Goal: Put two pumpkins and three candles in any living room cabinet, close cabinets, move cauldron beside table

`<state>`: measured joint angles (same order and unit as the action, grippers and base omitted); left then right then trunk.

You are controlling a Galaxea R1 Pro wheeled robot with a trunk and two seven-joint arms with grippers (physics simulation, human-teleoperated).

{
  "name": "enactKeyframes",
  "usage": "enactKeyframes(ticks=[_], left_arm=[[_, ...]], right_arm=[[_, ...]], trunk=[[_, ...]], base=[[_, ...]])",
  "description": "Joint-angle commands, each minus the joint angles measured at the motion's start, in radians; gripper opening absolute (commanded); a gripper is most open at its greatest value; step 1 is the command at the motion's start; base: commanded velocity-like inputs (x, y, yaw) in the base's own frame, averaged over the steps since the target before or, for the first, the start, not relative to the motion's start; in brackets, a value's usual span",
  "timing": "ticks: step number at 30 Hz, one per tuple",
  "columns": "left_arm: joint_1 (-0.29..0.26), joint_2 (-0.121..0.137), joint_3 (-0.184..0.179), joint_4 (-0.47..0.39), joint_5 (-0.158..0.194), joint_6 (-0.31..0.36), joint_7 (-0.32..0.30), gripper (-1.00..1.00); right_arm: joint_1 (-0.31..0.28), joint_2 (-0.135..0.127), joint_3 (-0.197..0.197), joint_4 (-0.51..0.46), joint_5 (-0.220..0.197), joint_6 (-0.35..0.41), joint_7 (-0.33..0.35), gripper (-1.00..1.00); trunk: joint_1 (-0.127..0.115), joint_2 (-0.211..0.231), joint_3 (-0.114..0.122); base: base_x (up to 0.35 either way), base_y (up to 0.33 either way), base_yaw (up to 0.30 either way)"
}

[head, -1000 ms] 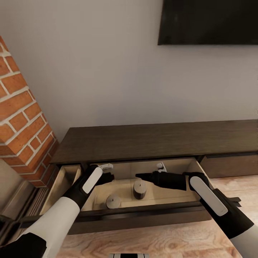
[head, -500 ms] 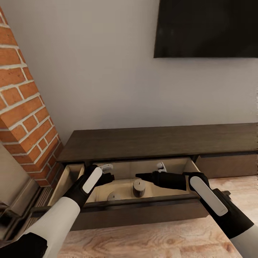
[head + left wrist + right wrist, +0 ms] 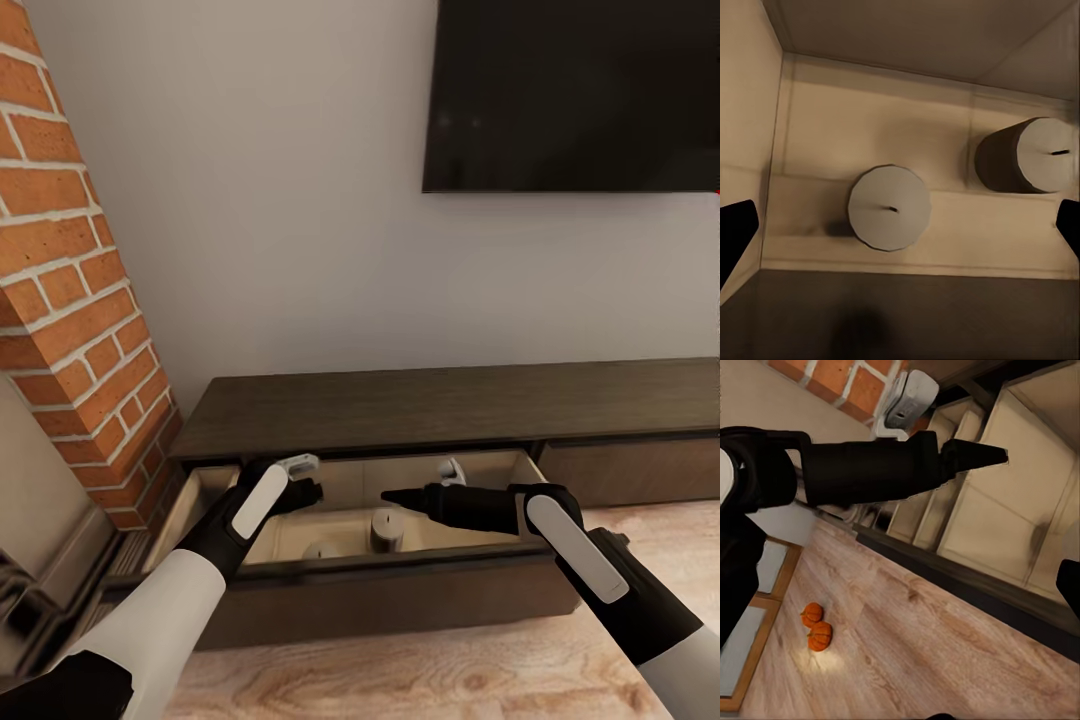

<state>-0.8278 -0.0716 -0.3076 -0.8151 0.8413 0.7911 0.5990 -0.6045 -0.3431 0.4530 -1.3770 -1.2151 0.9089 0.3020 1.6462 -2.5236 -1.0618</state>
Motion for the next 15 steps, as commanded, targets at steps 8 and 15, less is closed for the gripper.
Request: enactKeyframes(ticks=[8,15], left_arm=[[-0.001,0.000,-0.003,-0.011,0.010,0.000,0.010,1.00],[-0.001,-0.002,-0.003,-0.024,0.012,0.001,0.010,1.00]], right_arm=[[-0.001,0.000,0.001,0.000,0.011,0.001,0.006,1.00],[-0.001,0.000,0.000,0.001,0.009,0.001,0.005,1.00]], trunk=[[-0.004,0.002,0.030],[-0.007,0.003,0.057]], base=[[-0.001,0.000,0.000],[-0.064,0.000,0.000]])
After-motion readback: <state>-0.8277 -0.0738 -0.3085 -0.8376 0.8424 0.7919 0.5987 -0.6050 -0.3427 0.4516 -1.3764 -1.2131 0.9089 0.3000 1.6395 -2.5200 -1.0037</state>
